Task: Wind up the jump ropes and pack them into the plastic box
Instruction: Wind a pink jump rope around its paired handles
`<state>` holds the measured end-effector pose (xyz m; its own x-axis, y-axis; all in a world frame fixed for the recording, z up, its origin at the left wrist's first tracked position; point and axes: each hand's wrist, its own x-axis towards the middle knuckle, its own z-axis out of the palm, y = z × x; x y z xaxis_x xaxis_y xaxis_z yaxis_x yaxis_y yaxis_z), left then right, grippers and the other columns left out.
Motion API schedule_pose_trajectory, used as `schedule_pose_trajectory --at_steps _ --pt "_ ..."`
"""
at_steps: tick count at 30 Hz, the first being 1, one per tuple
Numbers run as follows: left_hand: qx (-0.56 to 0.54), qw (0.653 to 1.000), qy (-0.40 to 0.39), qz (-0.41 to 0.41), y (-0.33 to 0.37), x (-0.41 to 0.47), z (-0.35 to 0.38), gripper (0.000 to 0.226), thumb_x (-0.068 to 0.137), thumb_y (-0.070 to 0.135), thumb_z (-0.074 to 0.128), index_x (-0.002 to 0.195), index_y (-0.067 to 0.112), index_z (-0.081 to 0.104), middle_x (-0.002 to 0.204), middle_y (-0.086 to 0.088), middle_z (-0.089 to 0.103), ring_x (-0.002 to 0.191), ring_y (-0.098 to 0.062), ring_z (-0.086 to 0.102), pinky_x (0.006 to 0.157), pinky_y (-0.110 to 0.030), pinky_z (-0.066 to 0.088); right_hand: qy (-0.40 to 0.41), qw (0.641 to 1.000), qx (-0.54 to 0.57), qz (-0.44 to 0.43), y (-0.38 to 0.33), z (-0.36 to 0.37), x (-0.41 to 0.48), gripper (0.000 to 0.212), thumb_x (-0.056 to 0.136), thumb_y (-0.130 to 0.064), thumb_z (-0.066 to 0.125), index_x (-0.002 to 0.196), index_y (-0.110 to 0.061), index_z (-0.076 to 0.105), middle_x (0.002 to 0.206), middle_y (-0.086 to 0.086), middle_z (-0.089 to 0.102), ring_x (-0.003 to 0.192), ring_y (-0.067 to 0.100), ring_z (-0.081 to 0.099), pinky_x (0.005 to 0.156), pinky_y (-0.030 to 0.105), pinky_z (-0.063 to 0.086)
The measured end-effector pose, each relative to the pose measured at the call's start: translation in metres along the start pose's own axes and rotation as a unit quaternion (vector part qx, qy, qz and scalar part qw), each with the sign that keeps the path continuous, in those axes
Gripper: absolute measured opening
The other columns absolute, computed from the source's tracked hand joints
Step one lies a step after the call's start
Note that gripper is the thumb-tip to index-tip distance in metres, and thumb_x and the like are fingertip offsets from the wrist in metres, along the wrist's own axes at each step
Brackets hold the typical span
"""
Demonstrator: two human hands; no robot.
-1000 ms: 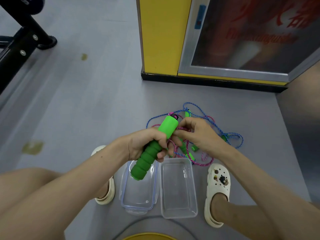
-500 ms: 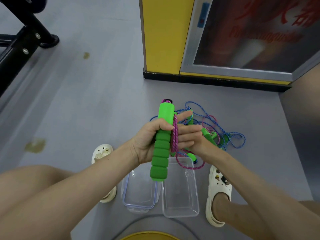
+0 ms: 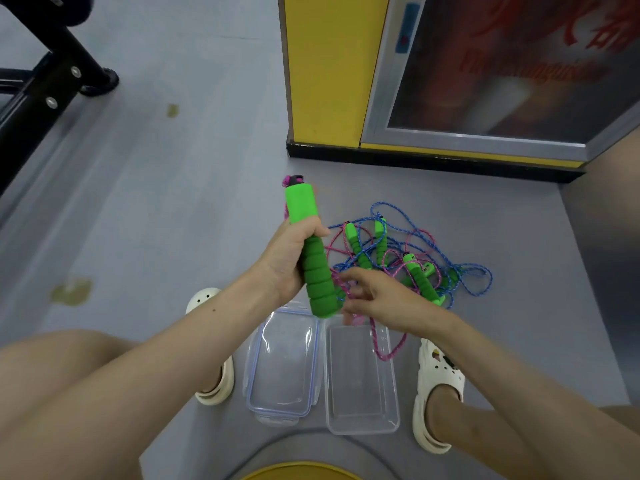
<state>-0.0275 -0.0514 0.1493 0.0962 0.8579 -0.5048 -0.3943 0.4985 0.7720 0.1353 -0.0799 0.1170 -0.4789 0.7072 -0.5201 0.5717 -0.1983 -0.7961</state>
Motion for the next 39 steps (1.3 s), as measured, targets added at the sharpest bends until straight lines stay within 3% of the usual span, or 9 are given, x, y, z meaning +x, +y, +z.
schedule_pose_trajectory --at_steps 4,9,15,18,21,25,28,33,39 --pt "0.159 0.986 0.017 0.04 0.005 0.004 -0.008 0.026 0.061 0.015 0.057 0.081 0.03 0.048 0.089 0.006 0.049 0.083 -0.012 0.045 0.073 -0.026 0.038 -0.025 0.999 -0.031 -0.009 -0.003 0.002 -0.002 0.014 0.093 -0.017 0.056 0.093 -0.028 0.065 0.074 0.008 0.071 0.077 0.02 0.064 0.092 0.046 0.047" --pt "0.357 0.932 -0.055 0.032 -0.002 -0.004 -0.009 0.036 0.06 0.019 0.055 0.095 0.017 0.056 0.098 -0.002 0.056 0.088 -0.016 0.052 0.074 -0.031 0.043 0.033 0.998 -0.053 -0.017 -0.01 -0.005 -0.002 0.014 0.095 -0.024 0.055 0.094 -0.022 0.069 0.074 0.002 0.069 0.064 0.014 0.064 0.076 0.034 0.053" --pt "0.333 0.942 -0.035 0.002 0.003 0.003 -0.013 0.025 0.075 0.006 0.059 0.09 0.025 0.052 0.117 -0.01 0.064 0.096 -0.02 0.057 0.085 -0.034 0.046 0.097 0.991 -0.096 -0.012 -0.008 -0.018 0.003 0.017 0.092 -0.021 0.059 0.099 -0.017 0.073 0.079 0.012 0.071 0.069 0.022 0.065 0.075 0.035 0.052" --pt "0.316 0.946 -0.05 -0.055 -0.001 0.004 -0.014 0.021 0.078 0.007 0.061 0.096 0.016 0.054 0.099 -0.006 0.071 0.091 -0.019 0.059 0.077 -0.029 0.047 0.144 0.983 -0.108 -0.032 -0.007 -0.023 0.002 0.014 0.088 -0.017 0.064 0.097 -0.015 0.075 0.081 0.005 0.073 0.063 -0.001 0.06 0.063 0.011 0.046" --pt "0.259 0.958 -0.06 -0.108 -0.001 0.005 -0.015 0.02 0.086 -0.003 0.051 0.103 0.006 0.055 0.098 -0.011 0.071 0.088 -0.02 0.066 0.076 -0.026 0.049 0.192 0.975 -0.093 -0.055 -0.008 -0.027 -0.001 0.016 0.085 -0.014 0.067 0.099 -0.014 0.075 0.085 0.0 0.073 0.073 -0.001 0.06 0.068 0.006 0.043" --pt "0.195 0.952 -0.133 -0.195 0.002 0.001 -0.02 0.043 0.076 0.003 0.054 0.119 0.007 0.053 0.104 -0.023 0.069 0.087 -0.027 0.069 0.078 -0.032 0.05 0.205 0.972 -0.067 -0.091 -0.014 -0.025 -0.003 0.019 0.085 -0.013 0.067 0.103 -0.015 0.073 0.085 -0.009 0.069 0.08 -0.005 0.06 0.076 0.005 0.042" --pt "0.172 0.94 -0.199 -0.22 -0.002 -0.006 -0.017 0.032 0.085 0.0 0.039 0.11 0.007 0.057 0.093 -0.017 0.072 0.079 -0.028 0.071 0.081 -0.036 0.054 0.207 0.97 -0.052 -0.12 -0.015 -0.024 -0.001 0.02 0.083 -0.01 0.069 0.102 -0.013 0.074 0.08 -0.016 0.064 0.075 -0.013 0.057 0.072 0.003 0.04" --pt "0.157 0.947 -0.179 -0.216 -0.005 -0.009 -0.012 0.016 0.086 0.003 0.04 0.079 0.005 0.054 0.066 -0.01 0.065 0.04 -0.014 0.049 0.045 -0.021 0.04 0.218 0.966 -0.038 -0.13 -0.012 -0.021 0.003 0.019 0.08 -0.012 0.072 0.099 -0.014 0.075 0.081 -0.014 0.065 0.076 -0.012 0.057 0.071 0.002 0.039" --pt "0.106 0.931 -0.272 -0.222 -0.007 -0.009 -0.013 0.015 0.059 0.01 0.062 0.073 0.007 0.066 0.048 -0.004 0.044 0.033 -0.011 0.033 0.039 -0.019 0.028 0.248 0.957 -0.032 -0.145 -0.011 -0.022 0.004 0.014 0.082 -0.005 0.067 0.093 -0.011 0.074 0.077 -0.014 0.066 0.073 -0.007 0.059 0.071 0.007 0.042"
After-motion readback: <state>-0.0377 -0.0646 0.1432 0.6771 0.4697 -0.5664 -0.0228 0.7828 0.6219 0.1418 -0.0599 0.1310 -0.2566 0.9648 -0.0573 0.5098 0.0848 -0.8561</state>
